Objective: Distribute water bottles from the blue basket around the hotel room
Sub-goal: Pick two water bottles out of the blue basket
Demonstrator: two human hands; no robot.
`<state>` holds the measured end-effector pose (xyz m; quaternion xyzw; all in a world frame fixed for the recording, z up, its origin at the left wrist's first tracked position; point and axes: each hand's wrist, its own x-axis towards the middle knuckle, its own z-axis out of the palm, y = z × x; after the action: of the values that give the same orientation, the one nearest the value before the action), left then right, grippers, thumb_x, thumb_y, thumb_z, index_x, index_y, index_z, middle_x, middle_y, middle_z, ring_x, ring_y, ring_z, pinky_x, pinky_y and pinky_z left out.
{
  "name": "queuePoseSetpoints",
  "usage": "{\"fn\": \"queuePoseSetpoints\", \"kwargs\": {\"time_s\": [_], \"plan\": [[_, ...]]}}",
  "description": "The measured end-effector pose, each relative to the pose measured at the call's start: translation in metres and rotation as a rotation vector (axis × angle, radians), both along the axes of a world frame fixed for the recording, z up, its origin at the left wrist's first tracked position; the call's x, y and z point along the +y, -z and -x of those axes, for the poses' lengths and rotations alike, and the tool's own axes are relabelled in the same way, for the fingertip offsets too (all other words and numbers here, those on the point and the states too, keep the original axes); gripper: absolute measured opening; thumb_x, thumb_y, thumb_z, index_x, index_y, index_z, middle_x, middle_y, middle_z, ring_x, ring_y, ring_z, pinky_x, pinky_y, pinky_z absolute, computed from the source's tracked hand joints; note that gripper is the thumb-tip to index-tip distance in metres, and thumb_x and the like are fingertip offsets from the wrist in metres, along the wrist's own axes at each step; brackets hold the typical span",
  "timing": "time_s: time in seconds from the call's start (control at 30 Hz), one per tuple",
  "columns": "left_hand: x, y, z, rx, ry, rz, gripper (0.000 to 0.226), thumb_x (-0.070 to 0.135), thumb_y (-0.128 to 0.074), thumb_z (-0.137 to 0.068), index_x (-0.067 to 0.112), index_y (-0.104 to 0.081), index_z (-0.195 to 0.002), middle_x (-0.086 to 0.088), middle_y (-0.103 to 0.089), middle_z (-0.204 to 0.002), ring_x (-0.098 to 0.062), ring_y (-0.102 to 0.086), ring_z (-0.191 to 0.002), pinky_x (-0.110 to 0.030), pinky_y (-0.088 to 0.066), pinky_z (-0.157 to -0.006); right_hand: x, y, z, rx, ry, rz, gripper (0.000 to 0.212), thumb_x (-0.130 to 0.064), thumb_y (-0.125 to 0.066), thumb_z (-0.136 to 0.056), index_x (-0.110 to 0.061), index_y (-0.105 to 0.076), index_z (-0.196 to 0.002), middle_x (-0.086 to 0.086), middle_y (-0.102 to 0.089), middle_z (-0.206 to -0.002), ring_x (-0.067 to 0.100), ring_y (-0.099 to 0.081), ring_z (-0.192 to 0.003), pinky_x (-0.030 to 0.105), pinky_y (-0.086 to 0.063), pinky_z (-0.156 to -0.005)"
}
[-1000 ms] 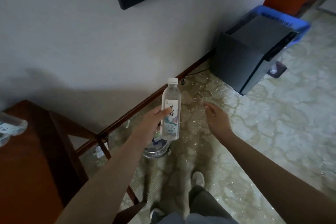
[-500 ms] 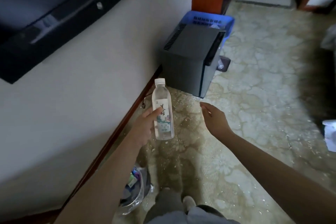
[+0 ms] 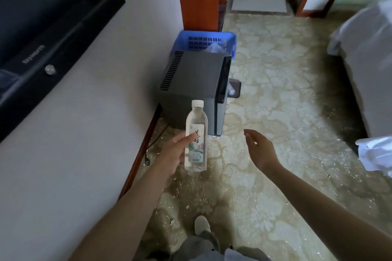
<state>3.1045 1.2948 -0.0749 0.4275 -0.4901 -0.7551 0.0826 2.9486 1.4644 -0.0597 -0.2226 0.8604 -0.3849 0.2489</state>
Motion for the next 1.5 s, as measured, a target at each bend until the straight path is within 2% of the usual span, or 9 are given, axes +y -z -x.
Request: {"fn": "queuePoseSetpoints", "kwargs": {"time_s": [0.13, 0.3, 0.57, 0.73, 0.87, 1.07, 1.2, 1.3, 1.5], "plan": [[-0.041, -0.003, 0.044, 0.029, 0.054, 0.041, 0.05, 0.034, -0.066, -0.083, 0.014, -0.056, -0.127, -0.003, -0.072, -0.1, -0.022, -0.067, -0.092, -0.036, -0.052, -0.079, -0.034, -0.002, 0.03, 0.013, 0.031, 0.007, 0.039, -0.024, -0.037, -0.1, -0.009, -0.05, -0.134, 0.008, -0.053, -0.138, 0.022, -0.048, -0.128, 0.025, -0.035, -0.103], [-0.074, -0.002, 0.107, 0.056, 0.061, 0.008, 0.046, 0.031, -0.063, -0.087, 0.013, -0.055, -0.127, -0.007, -0.069, -0.106, -0.025, -0.064, -0.1, -0.045, -0.048, -0.095, -0.067, -0.004, 0.082, -0.003, 0.052, 0.037, 0.04, -0.025, -0.037, -0.101, -0.016, -0.042, -0.139, 0.006, -0.054, -0.136, 0.021, -0.048, -0.127, 0.022, -0.033, -0.097], [-0.113, 0.012, 0.217, 0.03, 0.009, -0.032, 0.028, 0.024, -0.06, -0.09, 0.014, -0.06, -0.116, -0.005, -0.069, -0.094, -0.022, -0.065, -0.087, -0.036, -0.053, -0.077, -0.115, 0.01, 0.206, -0.024, 0.003, 0.022, 0.042, -0.024, -0.037, -0.1, -0.018, -0.036, -0.142, 0.008, -0.056, -0.133, 0.025, -0.05, -0.126, 0.026, -0.035, -0.098], [-0.145, 0.014, 0.273, -0.008, -0.052, -0.024, 0.021, 0.029, -0.065, -0.085, 0.019, -0.067, -0.104, -0.004, -0.071, -0.094, -0.027, -0.064, -0.095, -0.046, -0.048, -0.092, -0.153, 0.011, 0.274, -0.021, -0.051, 0.026, 0.04, -0.024, -0.039, -0.1, -0.015, -0.041, -0.138, 0.008, -0.06, -0.126, 0.024, -0.054, -0.119, 0.024, -0.036, -0.093], [-0.17, 0.007, 0.31, 0.009, -0.069, -0.009, 0.019, 0.025, -0.062, -0.088, 0.016, -0.064, -0.105, -0.004, -0.07, -0.091, -0.023, -0.066, -0.087, -0.04, -0.052, -0.083, -0.186, 0.007, 0.318, -0.014, -0.081, 0.016, 0.038, -0.022, -0.039, -0.1, -0.014, -0.044, -0.136, 0.008, -0.06, -0.125, 0.024, -0.055, -0.116, 0.023, -0.036, -0.086], [-0.215, 0.013, 0.355, -0.007, -0.054, 0.003, 0.018, 0.028, -0.059, -0.089, 0.019, -0.063, -0.105, -0.005, -0.068, -0.093, -0.024, -0.063, -0.091, -0.045, -0.047, -0.091, -0.235, 0.01, 0.374, 0.006, -0.068, -0.009, 0.039, -0.021, -0.039, -0.099, -0.007, -0.046, -0.136, 0.011, -0.054, -0.135, 0.024, -0.051, -0.124, 0.027, -0.036, -0.1], [-0.246, 0.018, 0.388, 0.012, -0.06, 0.0, 0.012, 0.025, -0.056, -0.092, 0.021, -0.063, -0.101, -0.001, -0.067, -0.087, -0.019, -0.063, -0.083, -0.036, -0.05, -0.079, -0.263, 0.008, 0.407, 0.034, -0.069, -0.015, 0.032, -0.013, -0.037, -0.1, -0.001, -0.054, -0.125, 0.016, -0.059, -0.124, 0.028, -0.055, -0.113, 0.03, -0.041, -0.092], [-0.267, 0.015, 0.414, 0.035, -0.098, -0.025, 0.01, 0.023, -0.053, -0.093, 0.02, -0.062, -0.098, -0.001, -0.067, -0.083, -0.017, -0.063, -0.079, -0.033, -0.049, -0.073, -0.285, 0.002, 0.432, 0.062, -0.086, -0.008, 0.032, -0.014, -0.037, -0.1, -0.005, -0.055, -0.126, 0.011, -0.06, -0.123, 0.025, -0.056, -0.113, 0.023, -0.037, -0.086], [-0.293, 0.006, 0.464, 0.08, -0.13, -0.03, 0.011, 0.021, -0.051, -0.094, 0.018, -0.062, -0.096, -0.002, -0.067, -0.081, -0.017, -0.065, -0.074, -0.033, -0.052, -0.072, -0.322, -0.006, 0.48, 0.062, -0.144, 0.011, 0.034, -0.016, -0.038, -0.1, -0.006, -0.056, -0.127, 0.01, -0.055, -0.133, 0.023, -0.051, -0.122, 0.021, -0.035, -0.096]]}}
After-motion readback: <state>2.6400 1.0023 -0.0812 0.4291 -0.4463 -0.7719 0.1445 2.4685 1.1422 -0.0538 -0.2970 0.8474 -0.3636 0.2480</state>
